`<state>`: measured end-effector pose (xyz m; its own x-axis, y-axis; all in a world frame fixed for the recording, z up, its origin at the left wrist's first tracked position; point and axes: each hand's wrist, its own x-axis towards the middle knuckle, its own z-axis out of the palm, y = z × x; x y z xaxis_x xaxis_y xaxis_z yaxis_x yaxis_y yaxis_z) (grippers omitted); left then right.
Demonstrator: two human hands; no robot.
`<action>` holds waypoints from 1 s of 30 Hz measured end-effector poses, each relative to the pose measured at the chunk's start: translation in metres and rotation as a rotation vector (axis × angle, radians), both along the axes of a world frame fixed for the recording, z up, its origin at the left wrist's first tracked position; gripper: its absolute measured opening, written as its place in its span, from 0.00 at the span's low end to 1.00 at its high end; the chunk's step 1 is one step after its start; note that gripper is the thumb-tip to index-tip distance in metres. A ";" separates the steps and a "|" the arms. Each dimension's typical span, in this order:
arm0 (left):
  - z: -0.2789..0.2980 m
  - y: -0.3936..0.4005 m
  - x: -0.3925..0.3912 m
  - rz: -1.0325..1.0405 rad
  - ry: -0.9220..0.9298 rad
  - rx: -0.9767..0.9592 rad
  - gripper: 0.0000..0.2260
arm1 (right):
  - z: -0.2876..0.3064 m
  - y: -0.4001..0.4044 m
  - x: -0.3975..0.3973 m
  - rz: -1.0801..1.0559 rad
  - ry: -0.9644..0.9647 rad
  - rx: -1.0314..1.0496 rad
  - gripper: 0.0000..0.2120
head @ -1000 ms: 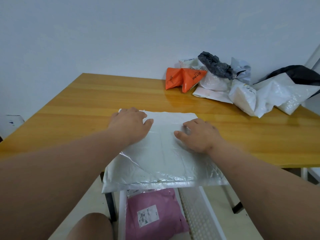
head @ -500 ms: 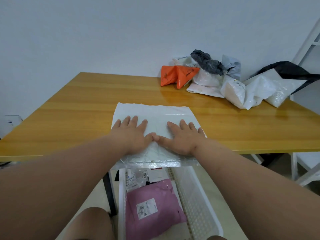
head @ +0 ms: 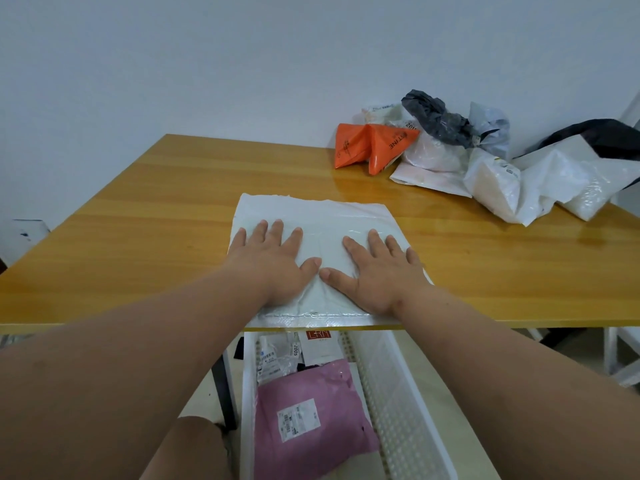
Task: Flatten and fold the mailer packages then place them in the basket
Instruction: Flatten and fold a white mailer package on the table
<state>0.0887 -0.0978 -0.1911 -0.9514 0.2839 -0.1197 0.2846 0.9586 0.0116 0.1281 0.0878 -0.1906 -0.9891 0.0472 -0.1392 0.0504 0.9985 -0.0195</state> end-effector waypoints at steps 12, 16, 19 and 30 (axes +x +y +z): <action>0.005 0.000 0.004 0.016 -0.051 0.010 0.34 | 0.003 -0.002 0.006 -0.029 -0.024 -0.037 0.45; 0.005 -0.003 0.007 -0.014 -0.071 0.008 0.34 | 0.008 0.001 0.009 -0.041 -0.049 -0.112 0.45; 0.006 -0.007 0.006 -0.048 -0.079 0.035 0.32 | 0.007 0.005 0.007 -0.063 -0.011 -0.184 0.32; 0.018 -0.038 0.020 0.362 0.056 0.306 0.27 | 0.019 0.021 0.038 -0.399 0.123 -0.163 0.23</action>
<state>0.1085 -0.1362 -0.1732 -0.9982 -0.0526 -0.0281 -0.0587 0.9512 0.3028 0.1661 0.1086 -0.1715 -0.9076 0.4158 -0.0583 0.4186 0.8848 -0.2046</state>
